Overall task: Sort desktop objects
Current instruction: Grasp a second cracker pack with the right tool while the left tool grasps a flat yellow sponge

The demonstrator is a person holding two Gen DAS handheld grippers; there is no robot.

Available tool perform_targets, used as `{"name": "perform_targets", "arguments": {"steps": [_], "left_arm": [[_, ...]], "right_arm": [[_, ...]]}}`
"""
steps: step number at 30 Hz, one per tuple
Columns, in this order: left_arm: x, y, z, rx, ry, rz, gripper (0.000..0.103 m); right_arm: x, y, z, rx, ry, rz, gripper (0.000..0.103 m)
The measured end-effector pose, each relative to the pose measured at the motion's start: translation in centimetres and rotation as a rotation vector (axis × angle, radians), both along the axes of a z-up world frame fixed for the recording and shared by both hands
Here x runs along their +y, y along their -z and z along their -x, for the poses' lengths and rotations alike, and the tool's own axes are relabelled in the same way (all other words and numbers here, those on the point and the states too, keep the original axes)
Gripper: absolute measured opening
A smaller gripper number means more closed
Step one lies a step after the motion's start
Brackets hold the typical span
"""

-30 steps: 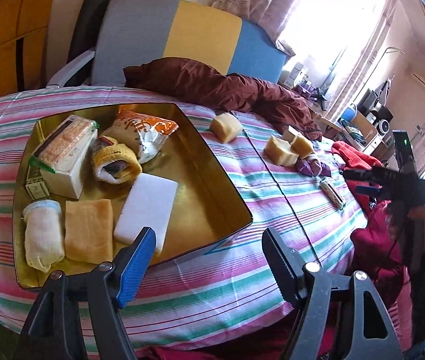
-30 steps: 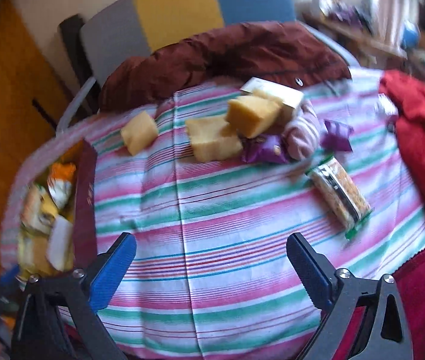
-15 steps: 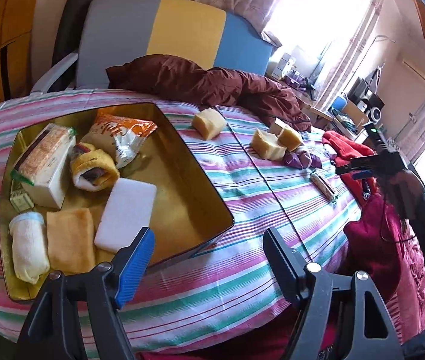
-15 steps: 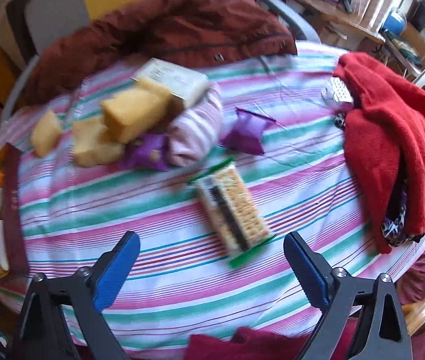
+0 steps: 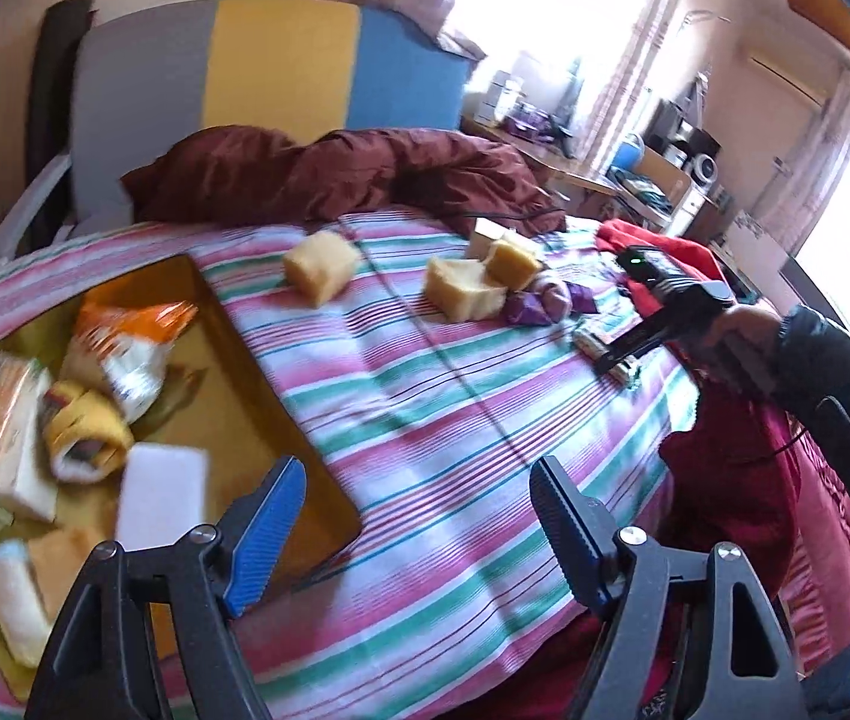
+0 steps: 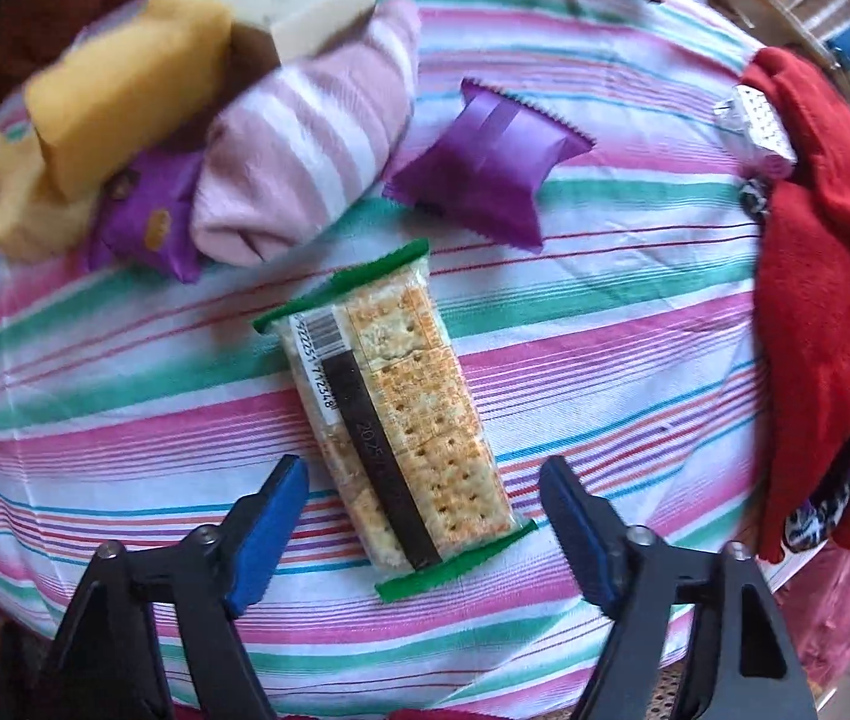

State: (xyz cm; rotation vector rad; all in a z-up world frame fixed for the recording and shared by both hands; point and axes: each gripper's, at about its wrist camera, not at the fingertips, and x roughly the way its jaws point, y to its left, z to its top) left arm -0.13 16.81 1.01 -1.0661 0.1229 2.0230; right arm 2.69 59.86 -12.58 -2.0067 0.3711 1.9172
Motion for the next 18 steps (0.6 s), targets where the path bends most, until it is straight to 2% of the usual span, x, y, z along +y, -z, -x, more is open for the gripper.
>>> {"name": "perform_targets", "arguments": {"steps": [2, 4, 7, 15, 18], "left_arm": [[1.7, -0.4, 0.2, 0.013, 0.025, 0.016, 0.079], [3.1, -0.7, 0.4, 0.016, 0.043, 0.026, 0.079], [5.8, -0.6, 1.3, 0.008, 0.06, 0.057, 0.079], [12.9, 1.8, 6.0, -0.105, 0.039, 0.115, 0.079], [15.9, 2.5, 7.6, -0.039, 0.045, 0.189, 0.078]], "right_arm": [[0.1, 0.2, 0.1, 0.003, -0.012, 0.014, 0.071], [0.2, 0.0, 0.0, 0.024, -0.022, 0.041, 0.062], [0.1, -0.1, -0.3, 0.039, -0.046, 0.053, 0.057], [0.2, -0.5, -1.5, 0.082, -0.05, 0.067, 0.054], [0.1, -0.5, -1.9, 0.095, -0.054, 0.062, 0.054]]}}
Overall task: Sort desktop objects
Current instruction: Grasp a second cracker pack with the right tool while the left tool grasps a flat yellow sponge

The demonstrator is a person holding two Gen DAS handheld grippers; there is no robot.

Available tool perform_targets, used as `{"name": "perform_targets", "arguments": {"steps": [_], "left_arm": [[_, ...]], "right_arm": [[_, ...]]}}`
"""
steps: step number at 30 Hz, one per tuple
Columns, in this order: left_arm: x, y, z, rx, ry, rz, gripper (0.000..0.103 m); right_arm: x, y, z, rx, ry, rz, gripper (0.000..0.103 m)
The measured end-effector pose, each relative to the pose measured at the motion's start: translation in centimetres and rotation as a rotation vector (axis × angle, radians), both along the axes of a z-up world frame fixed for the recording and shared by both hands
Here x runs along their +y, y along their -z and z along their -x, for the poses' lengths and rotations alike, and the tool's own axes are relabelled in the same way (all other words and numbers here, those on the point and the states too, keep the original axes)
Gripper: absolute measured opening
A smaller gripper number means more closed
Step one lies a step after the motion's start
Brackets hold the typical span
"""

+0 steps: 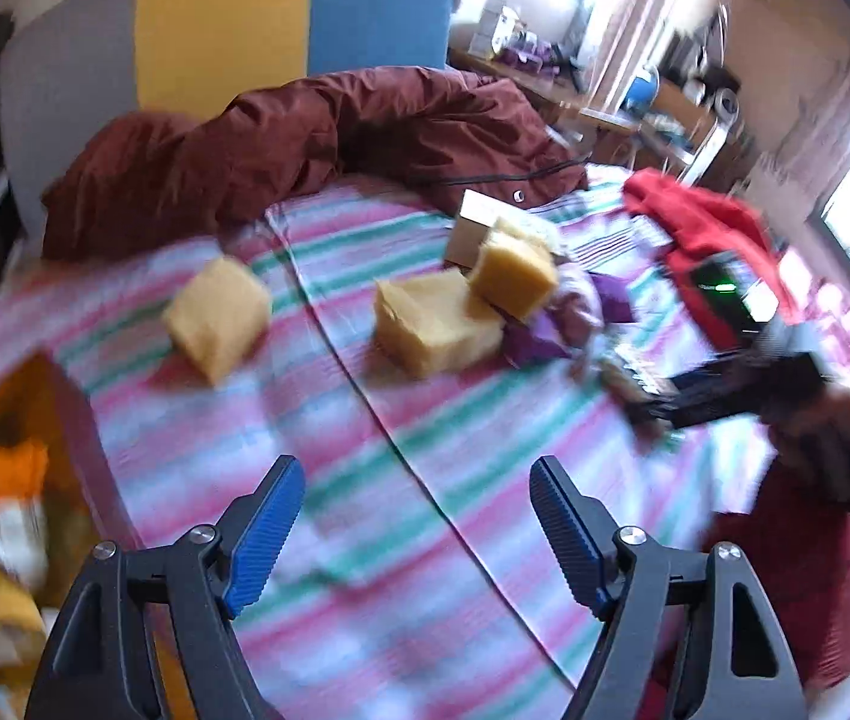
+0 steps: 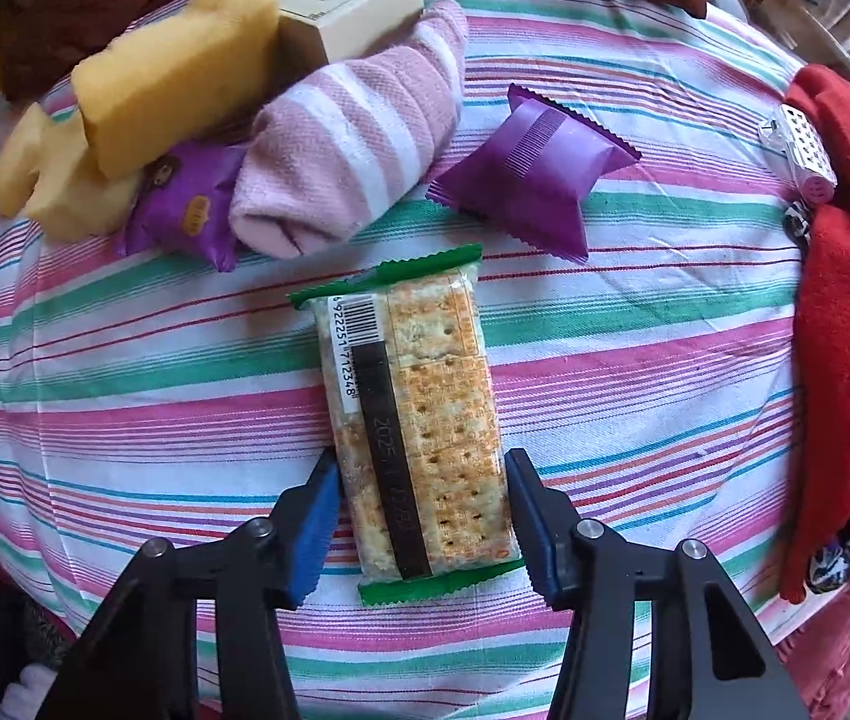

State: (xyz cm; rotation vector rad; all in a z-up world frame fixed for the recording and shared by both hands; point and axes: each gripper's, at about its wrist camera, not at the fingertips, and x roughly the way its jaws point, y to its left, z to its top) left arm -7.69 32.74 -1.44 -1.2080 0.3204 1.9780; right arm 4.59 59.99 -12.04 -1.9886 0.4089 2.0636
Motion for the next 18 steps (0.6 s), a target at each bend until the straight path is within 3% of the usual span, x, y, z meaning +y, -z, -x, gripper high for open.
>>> {"name": "perform_targets", "arguments": {"steps": [6, 10, 14, 18], "left_arm": [[5.3, 1.3, 3.7, 0.018, 0.129, 0.075, 0.08], [8.6, 2.2, 4.0, 0.141, 0.282, 0.156, 0.082], [10.9, 4.0, 5.1, 0.168, 0.404, 0.236, 0.084], [12.1, 5.0, 5.4, 0.167, 0.499, 0.261, 0.085]], "right_arm": [[0.6, -0.4, -1.0, 0.008, -0.003, -0.002, 0.054], [0.3, -0.6, -1.0, 0.015, 0.008, 0.016, 0.057], [0.8, -0.7, -1.3, 0.019, 0.005, 0.02, 0.059], [1.2, -1.0, -1.0, 0.024, 0.001, 0.025, 0.063]]}}
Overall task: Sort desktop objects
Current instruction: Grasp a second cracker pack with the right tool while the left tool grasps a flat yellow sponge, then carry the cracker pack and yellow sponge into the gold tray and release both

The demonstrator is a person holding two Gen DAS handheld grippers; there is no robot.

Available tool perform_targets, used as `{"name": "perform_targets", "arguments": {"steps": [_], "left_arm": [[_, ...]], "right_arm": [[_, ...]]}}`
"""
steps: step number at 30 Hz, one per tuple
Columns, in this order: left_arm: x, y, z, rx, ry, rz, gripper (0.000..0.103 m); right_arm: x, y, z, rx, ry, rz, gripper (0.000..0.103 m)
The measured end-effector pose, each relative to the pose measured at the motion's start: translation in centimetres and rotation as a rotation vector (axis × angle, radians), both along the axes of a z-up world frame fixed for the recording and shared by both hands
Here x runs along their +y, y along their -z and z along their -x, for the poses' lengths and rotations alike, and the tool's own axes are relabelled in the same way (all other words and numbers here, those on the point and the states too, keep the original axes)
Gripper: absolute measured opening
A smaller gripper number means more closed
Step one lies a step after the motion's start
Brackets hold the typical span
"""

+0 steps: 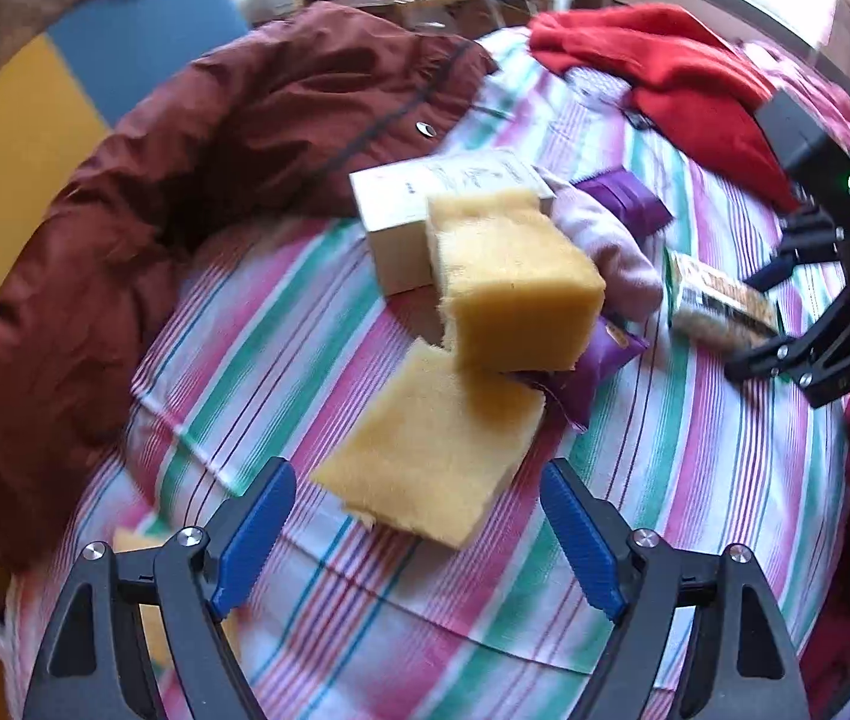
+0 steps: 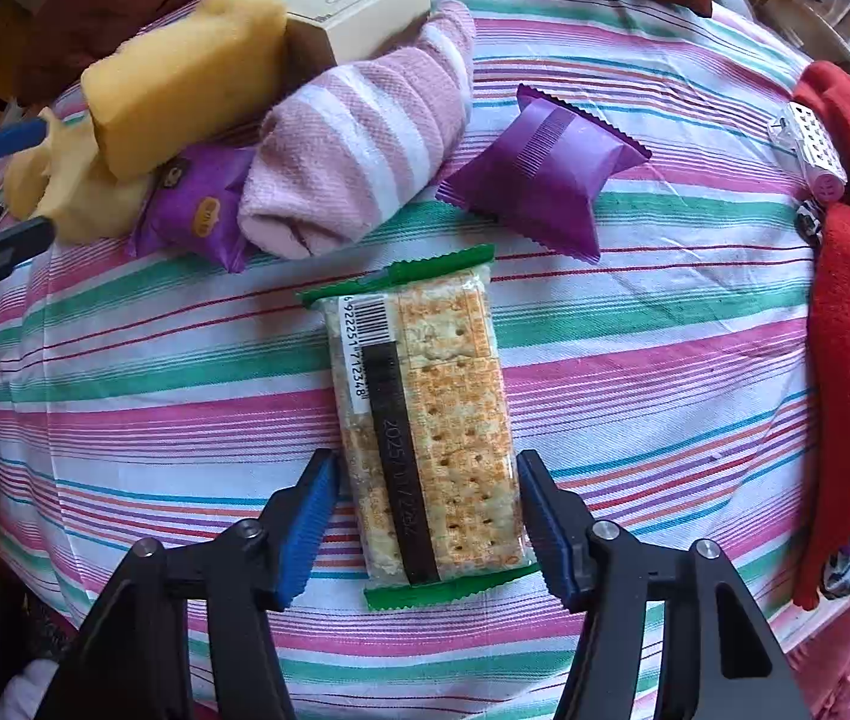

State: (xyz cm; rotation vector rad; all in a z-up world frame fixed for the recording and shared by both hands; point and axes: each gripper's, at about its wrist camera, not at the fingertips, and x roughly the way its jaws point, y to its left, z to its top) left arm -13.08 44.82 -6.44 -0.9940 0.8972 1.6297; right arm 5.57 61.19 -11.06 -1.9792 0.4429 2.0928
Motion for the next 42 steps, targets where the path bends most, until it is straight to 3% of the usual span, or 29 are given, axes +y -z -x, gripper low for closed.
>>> {"name": "perform_targets", "arguments": {"steps": [4, 7, 8, 14, 17, 19, 26, 32, 38, 42], "left_arm": [[1.2, 1.3, 0.6, -0.025, 0.042, 0.034, 0.085], [1.9, 2.3, 1.4, -0.081, 0.021, 0.042, 0.082], [1.7, 2.5, 1.6, -0.117, 0.015, 0.026, 0.073], [0.0, 2.0, 0.9, -0.127, -0.076, -0.046, 0.063], [-1.5, 0.9, 0.5, -0.17, -0.155, -0.108, 0.062], [-2.4, 0.0, -0.1, -0.185, -0.185, -0.142, 0.062], [-6.9, -4.4, -3.7, -0.199, -0.261, -0.254, 0.061], [-12.0, -8.1, -5.6, -0.187, -0.336, -0.354, 0.062], [-18.2, -9.6, -6.3, -0.203, -0.471, -0.441, 0.062], [-23.5, -9.7, -6.7, -0.207, -0.575, -0.496, 0.062]], "right_arm": [[0.4, -0.3, 0.0, 0.003, -0.007, 0.002, 0.069], [0.3, -0.5, 0.1, 0.005, -0.009, 0.001, 0.071], [0.0, -0.6, 0.3, 0.005, -0.009, -0.001, 0.071], [0.1, -1.0, 0.2, 0.014, -0.012, -0.014, 0.069], [-1.4, -1.5, 1.3, 0.024, -0.003, -0.024, 0.062], [-0.5, -1.7, 1.1, 0.035, 0.016, -0.025, 0.05], [-0.1, -2.6, 1.0, 0.049, 0.037, -0.025, 0.048], [-1.7, -5.4, 1.2, 0.113, 0.022, -0.001, 0.048], [-6.0, -9.1, 2.2, 0.194, -0.073, -0.008, 0.048], [-9.1, -9.2, 1.6, 0.271, -0.151, 0.018, 0.048]]}}
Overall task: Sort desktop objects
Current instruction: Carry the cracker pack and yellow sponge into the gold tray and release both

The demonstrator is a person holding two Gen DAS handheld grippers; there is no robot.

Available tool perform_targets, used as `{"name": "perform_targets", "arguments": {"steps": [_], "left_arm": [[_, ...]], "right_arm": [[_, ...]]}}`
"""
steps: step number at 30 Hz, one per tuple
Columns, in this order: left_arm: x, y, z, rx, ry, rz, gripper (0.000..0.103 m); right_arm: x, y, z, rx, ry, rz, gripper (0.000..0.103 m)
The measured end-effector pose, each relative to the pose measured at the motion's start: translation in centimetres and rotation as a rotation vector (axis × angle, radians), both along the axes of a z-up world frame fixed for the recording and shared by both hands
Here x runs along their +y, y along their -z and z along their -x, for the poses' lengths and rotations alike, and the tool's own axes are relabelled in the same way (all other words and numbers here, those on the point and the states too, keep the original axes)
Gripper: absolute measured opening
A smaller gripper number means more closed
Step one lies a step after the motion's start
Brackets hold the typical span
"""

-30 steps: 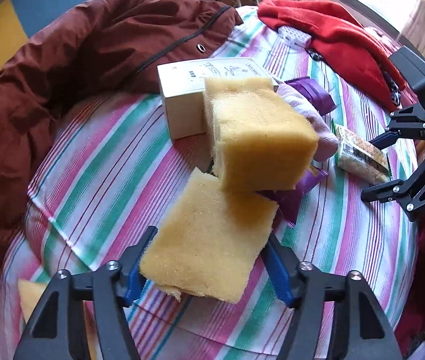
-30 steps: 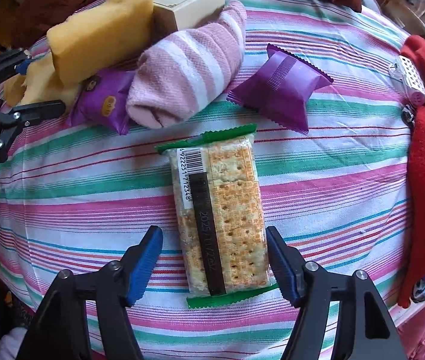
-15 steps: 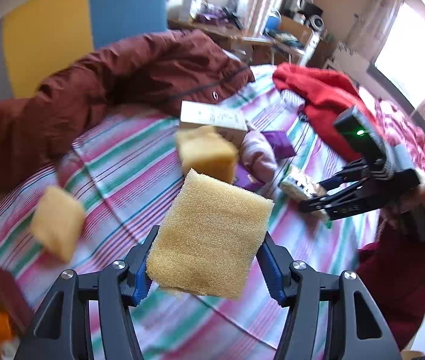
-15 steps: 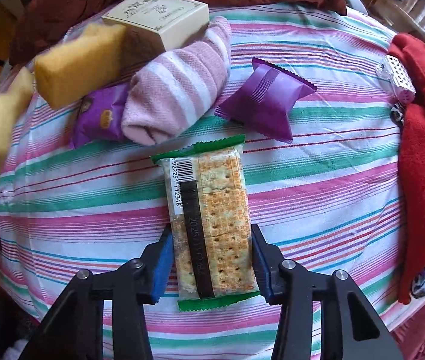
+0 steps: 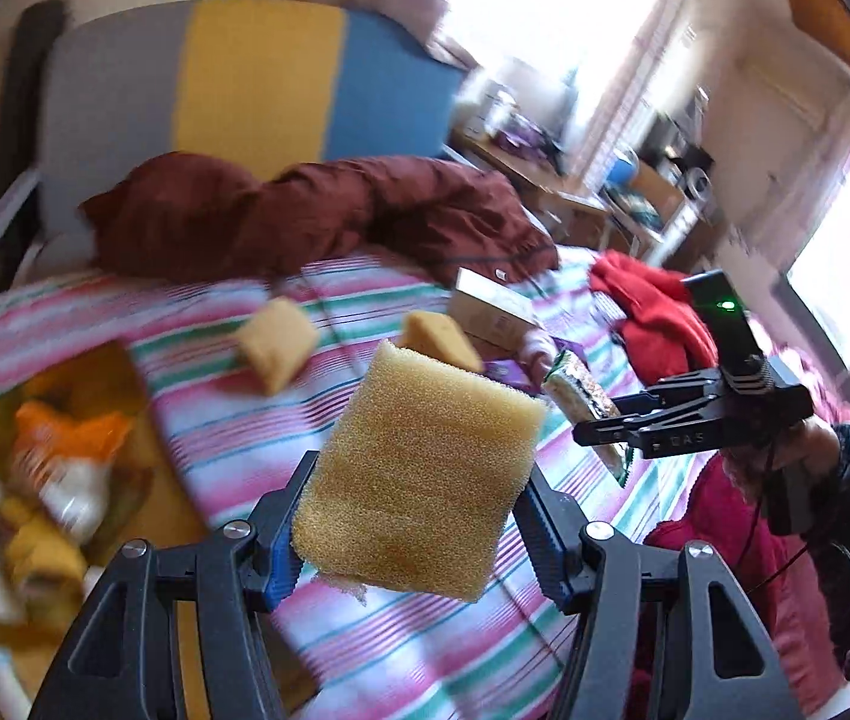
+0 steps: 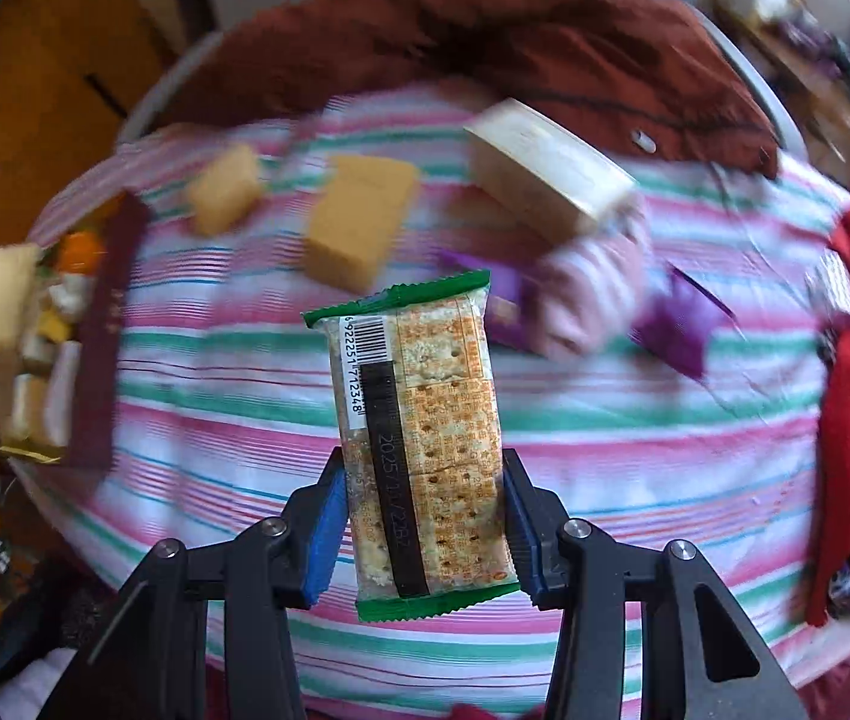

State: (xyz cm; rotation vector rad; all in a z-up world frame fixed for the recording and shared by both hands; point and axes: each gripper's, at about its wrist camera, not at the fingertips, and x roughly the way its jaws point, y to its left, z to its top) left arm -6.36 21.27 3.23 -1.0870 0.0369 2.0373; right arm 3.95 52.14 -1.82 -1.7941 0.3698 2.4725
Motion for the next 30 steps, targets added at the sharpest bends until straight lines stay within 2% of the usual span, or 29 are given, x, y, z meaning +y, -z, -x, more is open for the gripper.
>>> {"name": "perform_targets", "arguments": {"steps": [2, 8, 14, 16, 18, 23, 26, 30], "left_arm": [[-3.1, 0.2, -0.1, -0.003, -0.064, -0.013, 0.062], [-11.8, 1.6, 1.0, -0.026, -0.271, -0.023, 0.062], [-18.1, 4.0, 2.2, -0.057, -0.434, -0.007, 0.066], [-19.5, 4.7, 2.3, -0.066, -0.468, -0.004, 0.071], [-20.8, 5.5, 2.2, -0.081, -0.501, -0.012, 0.081], [-22.6, 7.3, 1.4, -0.108, -0.527, -0.022, 0.081], [-23.3, 7.6, 0.6, -0.11, -0.551, -0.041, 0.081], [-23.6, 7.2, -1.1, -0.068, -0.57, -0.051, 0.081]], "right_arm": [[-2.7, 0.9, 0.8, 0.036, -0.04, 0.025, 0.048], [-11.1, -0.4, 4.3, 0.123, -0.168, 0.102, 0.048], [-20.0, -1.1, 8.2, 0.169, -0.272, 0.197, 0.048], [-22.3, -0.8, 9.3, 0.167, -0.275, 0.238, 0.055], [-24.4, -0.3, 10.0, 0.17, -0.276, 0.259, 0.069], [-27.3, 0.9, 9.8, 0.145, -0.282, 0.267, 0.071], [-28.5, 1.7, 9.0, 0.129, -0.287, 0.214, 0.074], [-29.4, 2.1, 7.6, 0.158, -0.282, 0.111, 0.084]]}}
